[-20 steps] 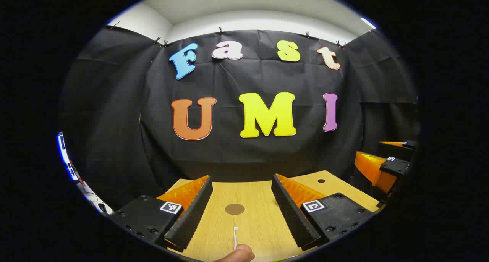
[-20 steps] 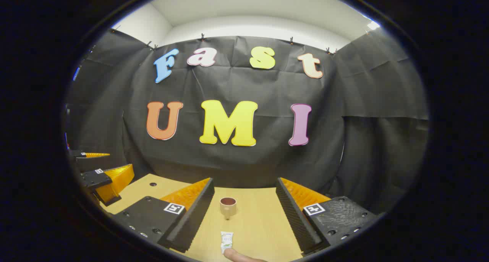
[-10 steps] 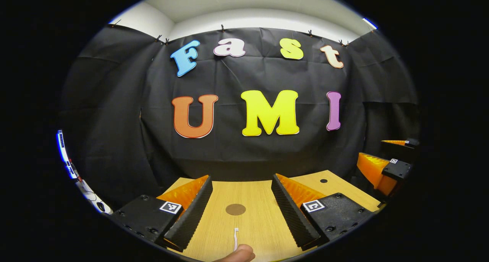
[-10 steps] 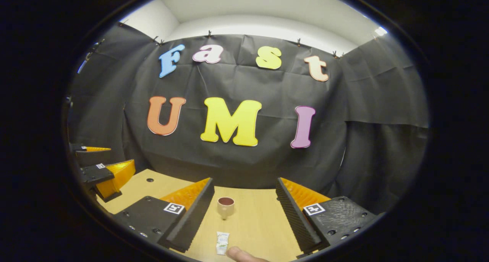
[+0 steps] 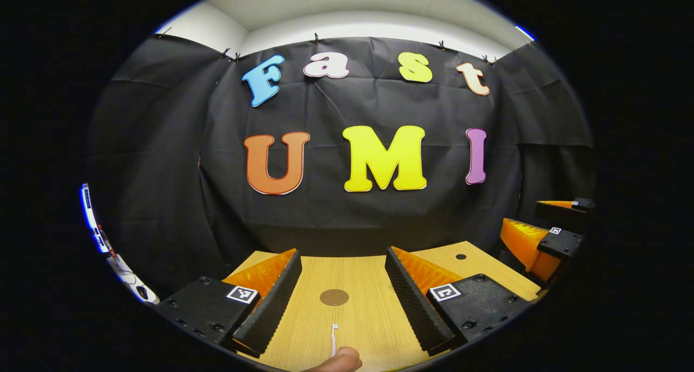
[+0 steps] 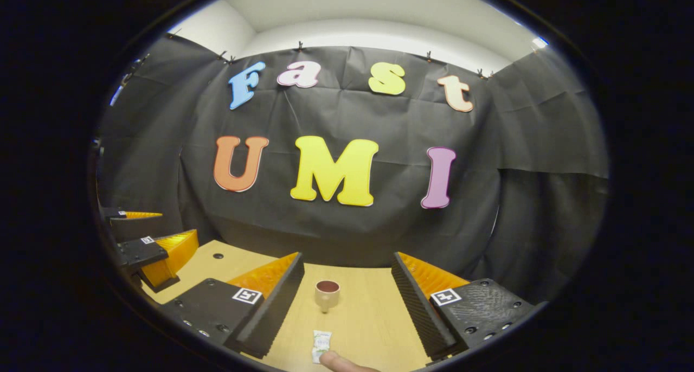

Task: Put the toothbrush and toothpaste on the desktop into the cup, then pick up the cup and place it on the coaster on the desktop.

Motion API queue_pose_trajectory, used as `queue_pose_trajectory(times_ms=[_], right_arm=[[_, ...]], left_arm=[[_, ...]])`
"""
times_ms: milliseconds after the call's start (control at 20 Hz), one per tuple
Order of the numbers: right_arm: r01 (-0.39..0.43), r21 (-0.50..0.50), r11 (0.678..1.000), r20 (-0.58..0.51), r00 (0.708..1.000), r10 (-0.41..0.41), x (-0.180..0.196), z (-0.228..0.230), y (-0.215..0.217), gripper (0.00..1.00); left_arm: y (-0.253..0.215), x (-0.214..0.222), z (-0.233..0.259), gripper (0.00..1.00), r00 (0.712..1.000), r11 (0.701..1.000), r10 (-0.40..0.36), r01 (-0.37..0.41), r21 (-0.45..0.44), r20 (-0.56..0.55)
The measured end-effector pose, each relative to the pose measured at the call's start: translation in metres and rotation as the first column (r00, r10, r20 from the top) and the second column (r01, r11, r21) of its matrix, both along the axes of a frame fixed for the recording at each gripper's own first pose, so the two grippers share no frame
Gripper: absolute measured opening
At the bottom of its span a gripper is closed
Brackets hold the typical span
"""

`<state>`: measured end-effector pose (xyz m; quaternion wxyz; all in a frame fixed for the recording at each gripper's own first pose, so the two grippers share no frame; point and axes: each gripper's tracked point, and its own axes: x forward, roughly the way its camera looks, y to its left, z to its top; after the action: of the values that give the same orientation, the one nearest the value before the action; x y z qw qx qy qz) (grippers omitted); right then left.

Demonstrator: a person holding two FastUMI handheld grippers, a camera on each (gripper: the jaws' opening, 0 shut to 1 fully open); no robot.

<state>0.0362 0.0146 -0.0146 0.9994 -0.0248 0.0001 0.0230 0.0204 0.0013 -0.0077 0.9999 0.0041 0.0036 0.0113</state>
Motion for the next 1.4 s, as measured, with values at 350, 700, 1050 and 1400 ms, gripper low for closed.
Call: queue_pose_trajectory(times_ms=[350,700,1050,1400], right_arm=[[-0.007,-0.009,1.000,-0.099,0.995,0.006,0.011,-0.047,-0.004,0.96],[-0.055,-0.053,0.997,-0.294,0.955,0.037,0.009,-0.142,0.004,0.96],[-0.087,-0.027,0.996,-0.550,0.833,0.057,0.015,-0.245,0.017,0.96],[-0.058,-0.053,0.997,-0.734,0.679,0.001,0.030,-0.334,0.013,0.96]], left_arm=[[-0.002,-0.008,-0.023,0.99,1.000,1.000,0.012,-0.012,-0.015,-0.013],[-0.007,-0.016,-0.043,0.99,1.000,1.000,0.010,-0.011,-0.027,-0.028],[0.001,-0.019,-0.066,0.99,0.998,0.999,0.028,-0.029,-0.027,-0.059],[0.007,-0.009,-0.099,0.99,0.992,0.999,0.035,-0.035,-0.004,-0.123]])
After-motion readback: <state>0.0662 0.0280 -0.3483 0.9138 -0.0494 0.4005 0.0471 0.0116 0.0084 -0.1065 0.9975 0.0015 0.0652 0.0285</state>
